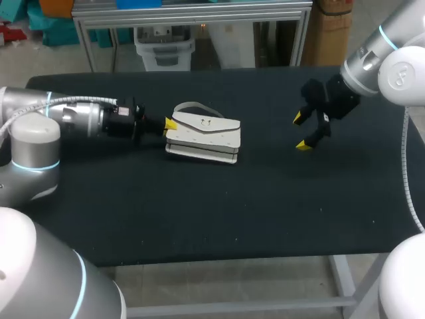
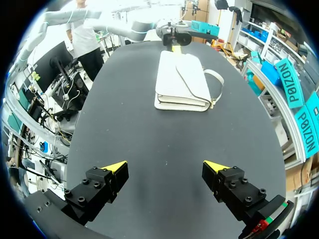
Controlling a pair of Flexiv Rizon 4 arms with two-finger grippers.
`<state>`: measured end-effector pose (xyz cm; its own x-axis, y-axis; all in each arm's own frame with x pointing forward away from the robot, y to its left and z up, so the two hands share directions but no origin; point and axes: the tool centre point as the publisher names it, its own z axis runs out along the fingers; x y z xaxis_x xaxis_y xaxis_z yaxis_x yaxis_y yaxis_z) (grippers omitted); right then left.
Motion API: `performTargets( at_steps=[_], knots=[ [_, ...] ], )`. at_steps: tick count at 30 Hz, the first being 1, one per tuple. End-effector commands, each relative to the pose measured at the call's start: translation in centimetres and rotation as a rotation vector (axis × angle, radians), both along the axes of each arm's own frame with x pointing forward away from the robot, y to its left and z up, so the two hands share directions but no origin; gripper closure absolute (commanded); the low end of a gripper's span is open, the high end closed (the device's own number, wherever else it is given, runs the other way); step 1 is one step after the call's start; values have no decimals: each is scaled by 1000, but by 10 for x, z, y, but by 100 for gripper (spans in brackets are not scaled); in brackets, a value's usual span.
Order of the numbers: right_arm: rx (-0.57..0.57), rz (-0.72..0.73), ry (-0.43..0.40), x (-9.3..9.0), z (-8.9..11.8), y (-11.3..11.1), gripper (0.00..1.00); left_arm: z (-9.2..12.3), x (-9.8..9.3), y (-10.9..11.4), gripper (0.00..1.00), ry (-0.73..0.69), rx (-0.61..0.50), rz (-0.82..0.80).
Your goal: Pick up the bag, open it, inspect its contents, close it, and place it on the opposite side
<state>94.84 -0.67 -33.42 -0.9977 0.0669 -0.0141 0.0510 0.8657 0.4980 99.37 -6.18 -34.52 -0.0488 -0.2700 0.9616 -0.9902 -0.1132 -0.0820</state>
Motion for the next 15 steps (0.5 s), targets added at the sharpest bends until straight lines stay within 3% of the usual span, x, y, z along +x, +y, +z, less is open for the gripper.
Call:
performTargets(
  at_steps=[1, 6, 15],
  knots=[
    [2, 1, 0, 0, 0, 0, 0, -5, -6, -11, 100, -115, -56, 325],
    [2, 1, 0, 0, 0, 0, 0, -7, -6, -16, 100, -128, -92, 385],
    [2, 1, 0, 0, 0, 0, 0, -5, -5, -14, 100, -99, -50, 397]
  ],
)
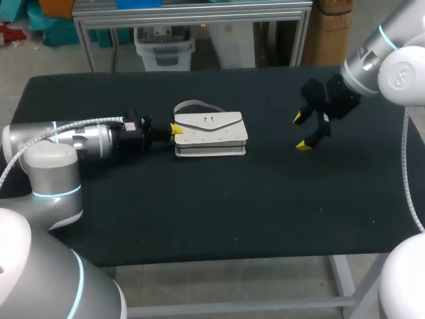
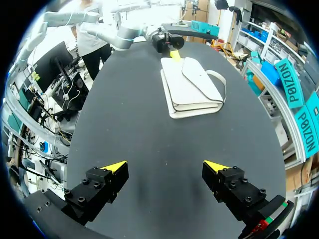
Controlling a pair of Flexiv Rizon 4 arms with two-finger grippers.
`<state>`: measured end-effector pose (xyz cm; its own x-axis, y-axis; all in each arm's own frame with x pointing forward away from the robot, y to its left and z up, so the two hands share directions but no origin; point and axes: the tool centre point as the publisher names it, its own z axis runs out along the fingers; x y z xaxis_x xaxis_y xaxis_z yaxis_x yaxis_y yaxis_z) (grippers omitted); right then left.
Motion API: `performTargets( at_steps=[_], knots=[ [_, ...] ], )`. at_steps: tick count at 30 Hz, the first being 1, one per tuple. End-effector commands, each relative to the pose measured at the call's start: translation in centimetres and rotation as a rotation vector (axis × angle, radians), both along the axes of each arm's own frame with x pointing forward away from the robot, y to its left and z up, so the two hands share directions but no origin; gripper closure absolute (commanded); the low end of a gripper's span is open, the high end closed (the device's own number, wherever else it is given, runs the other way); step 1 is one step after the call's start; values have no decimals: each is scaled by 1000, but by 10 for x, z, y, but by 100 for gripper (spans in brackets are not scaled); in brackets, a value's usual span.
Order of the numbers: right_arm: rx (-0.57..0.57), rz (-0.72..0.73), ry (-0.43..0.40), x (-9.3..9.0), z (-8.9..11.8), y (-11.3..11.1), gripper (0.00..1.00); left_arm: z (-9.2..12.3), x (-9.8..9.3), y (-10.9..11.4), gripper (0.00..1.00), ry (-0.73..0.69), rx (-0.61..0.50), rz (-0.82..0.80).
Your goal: Pick up the bag, open it, inspect its contents, close it, and place it on the opposite side
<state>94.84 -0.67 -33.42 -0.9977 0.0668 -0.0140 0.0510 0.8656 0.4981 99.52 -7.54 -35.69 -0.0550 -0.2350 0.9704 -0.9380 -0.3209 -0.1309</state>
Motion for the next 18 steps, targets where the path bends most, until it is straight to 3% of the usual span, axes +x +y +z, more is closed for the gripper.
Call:
performTargets(
  at_steps=[1, 10, 18],
  knots=[
    [2, 1, -1, 0, 0, 0, 0, 7, -7, 0, 100, -24, 11, 175],
    [2, 1, -1, 0, 0, 0, 0, 12, -17, 8, 100, 12, -1, 76],
    [2, 1, -1, 0, 0, 0, 0, 2, -38, -2, 100, 24, 51, -18]
  ],
)
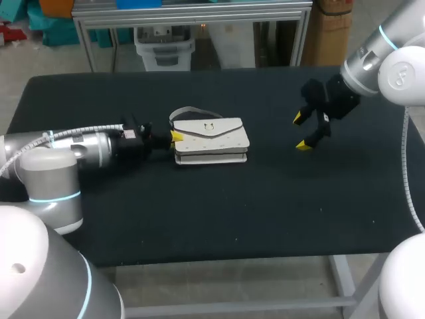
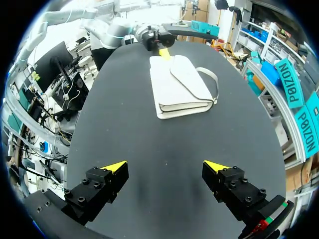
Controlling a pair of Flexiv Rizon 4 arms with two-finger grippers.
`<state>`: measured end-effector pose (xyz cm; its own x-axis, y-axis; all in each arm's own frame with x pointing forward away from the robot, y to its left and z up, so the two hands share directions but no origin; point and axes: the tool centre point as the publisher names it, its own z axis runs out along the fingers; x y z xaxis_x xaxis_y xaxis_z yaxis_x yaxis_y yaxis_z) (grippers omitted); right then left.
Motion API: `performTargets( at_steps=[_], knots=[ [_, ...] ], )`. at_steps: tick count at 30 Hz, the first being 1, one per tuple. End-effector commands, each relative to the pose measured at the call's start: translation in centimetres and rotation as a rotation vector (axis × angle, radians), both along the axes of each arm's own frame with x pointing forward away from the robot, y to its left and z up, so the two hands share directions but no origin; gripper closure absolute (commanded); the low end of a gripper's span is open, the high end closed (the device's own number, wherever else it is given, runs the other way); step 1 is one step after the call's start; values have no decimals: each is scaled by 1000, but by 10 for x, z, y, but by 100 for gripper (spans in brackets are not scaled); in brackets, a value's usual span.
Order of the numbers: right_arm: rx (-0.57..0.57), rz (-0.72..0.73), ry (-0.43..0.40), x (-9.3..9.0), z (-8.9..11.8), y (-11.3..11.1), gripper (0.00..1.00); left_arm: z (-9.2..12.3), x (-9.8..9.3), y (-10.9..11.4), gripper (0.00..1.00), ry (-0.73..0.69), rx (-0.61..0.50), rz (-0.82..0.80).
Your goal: Pick up the bag, open it, inspect its contents, close it, and place it on the opposite side
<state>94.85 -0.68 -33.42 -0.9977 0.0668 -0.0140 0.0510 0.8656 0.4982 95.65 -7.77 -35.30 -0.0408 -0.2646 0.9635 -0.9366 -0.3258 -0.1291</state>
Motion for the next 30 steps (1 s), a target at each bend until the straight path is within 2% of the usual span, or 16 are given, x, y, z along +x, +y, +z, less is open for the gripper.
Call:
performTargets(
  at_steps=[1, 7, 8, 9, 10, 15, 20, 27, 30],
  knots=[
    [2, 1, -1, 0, 0, 0, 0, -3, 1, 0, 100, 17, 16, -29],
    [2, 1, -1, 0, 0, 0, 0, -8, 1, 0, 100, 27, 22, -3],
    [2, 1, -1, 0, 0, 0, 0, -8, 0, 1, 92, 28, 20, -2],
    [2, 1, -1, 0, 0, 0, 0, -7, 0, 2, 43, 28, 27, 9],
    [2, 1, -1, 0, 0, 0, 0, -6, 0, 4, 0, 28, 29, 9],
    [2, 1, -1, 0, 0, 0, 0, 6, -1, 17, 0, 24, 42, 23],
    [2, 1, -1, 0, 0, 0, 0, 19, 0, 27, 0, 41, 105, 9],
    [2, 1, -1, 0, 0, 0, 0, 19, 9, 27, 0, 115, 217, -76],
    [2, 1, -1, 0, 0, 0, 0, 16, 10, 27, 5, 144, 300, -91]
  ],
)
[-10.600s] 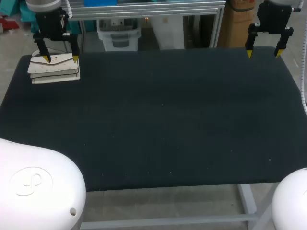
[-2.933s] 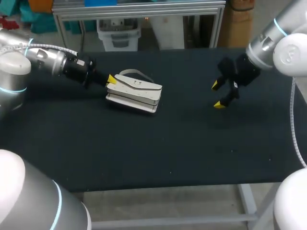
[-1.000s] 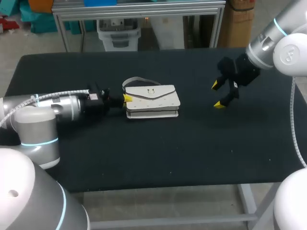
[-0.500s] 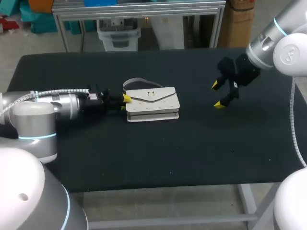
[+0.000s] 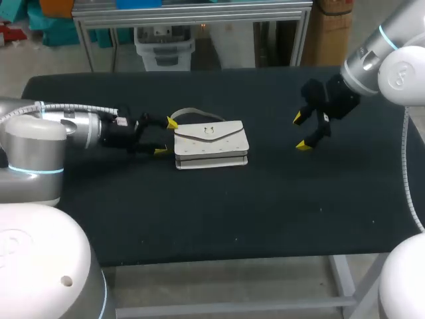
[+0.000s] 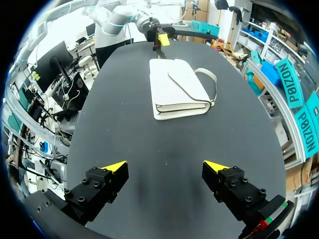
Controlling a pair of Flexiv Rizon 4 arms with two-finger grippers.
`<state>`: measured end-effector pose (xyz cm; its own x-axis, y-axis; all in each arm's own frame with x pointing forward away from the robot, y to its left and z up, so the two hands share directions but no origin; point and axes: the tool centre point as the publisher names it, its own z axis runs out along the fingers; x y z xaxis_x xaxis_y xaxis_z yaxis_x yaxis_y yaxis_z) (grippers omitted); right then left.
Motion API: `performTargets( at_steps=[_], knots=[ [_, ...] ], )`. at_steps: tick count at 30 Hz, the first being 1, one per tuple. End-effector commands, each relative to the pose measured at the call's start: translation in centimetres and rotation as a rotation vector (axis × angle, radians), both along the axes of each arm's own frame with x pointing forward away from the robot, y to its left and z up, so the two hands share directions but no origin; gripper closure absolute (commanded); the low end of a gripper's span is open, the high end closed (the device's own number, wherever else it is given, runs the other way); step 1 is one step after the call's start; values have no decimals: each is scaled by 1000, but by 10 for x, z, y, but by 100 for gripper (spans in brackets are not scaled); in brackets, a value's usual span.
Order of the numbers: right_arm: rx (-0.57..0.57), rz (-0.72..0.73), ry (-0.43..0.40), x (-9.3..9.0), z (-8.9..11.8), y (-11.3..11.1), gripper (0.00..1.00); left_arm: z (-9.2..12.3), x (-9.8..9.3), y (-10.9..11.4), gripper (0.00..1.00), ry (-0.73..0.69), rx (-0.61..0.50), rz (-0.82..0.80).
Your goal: Pick up the bag, open it, inspect its contents, close it, and place it on the opposite side
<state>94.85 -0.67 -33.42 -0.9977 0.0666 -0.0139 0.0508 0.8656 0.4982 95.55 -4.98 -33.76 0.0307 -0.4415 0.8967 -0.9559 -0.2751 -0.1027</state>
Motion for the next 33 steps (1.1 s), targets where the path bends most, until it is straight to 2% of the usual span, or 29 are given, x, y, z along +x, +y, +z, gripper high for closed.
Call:
performTargets(
  at_steps=[1, 3, 5, 14, 22, 25, 28, 33],
  knots=[
    [2, 1, -1, 0, 0, 0, 0, 1, 11, -1, 7, 82, 127, -66],
    [2, 1, -1, 0, 0, 0, 0, 3, 11, 1, 6, 91, 178, -58],
    [2, 1, -1, 0, 0, 0, 0, 7, 12, 3, 0, 109, 199, -63],
    [2, 1, -1, 0, 0, 0, 0, 26, 12, 13, 0, 222, 330, -97],
    [0, 11, -3, 1, 1, 0, 0, 39, 9, 18, 0, 194, 408, -98],
    [-6, -4, 13, 5, 4, 8, 0, 51, 11, 23, 0, 153, 436, -96],
    [-5, 16, 9, 2, 6, 18, 0, 59, 10, 26, 0, 120, 475, -111],
    [-15, 52, -31, -4, 7, 34, 0, 68, 9, 30, 0, 58, 582, -217]
  ],
)
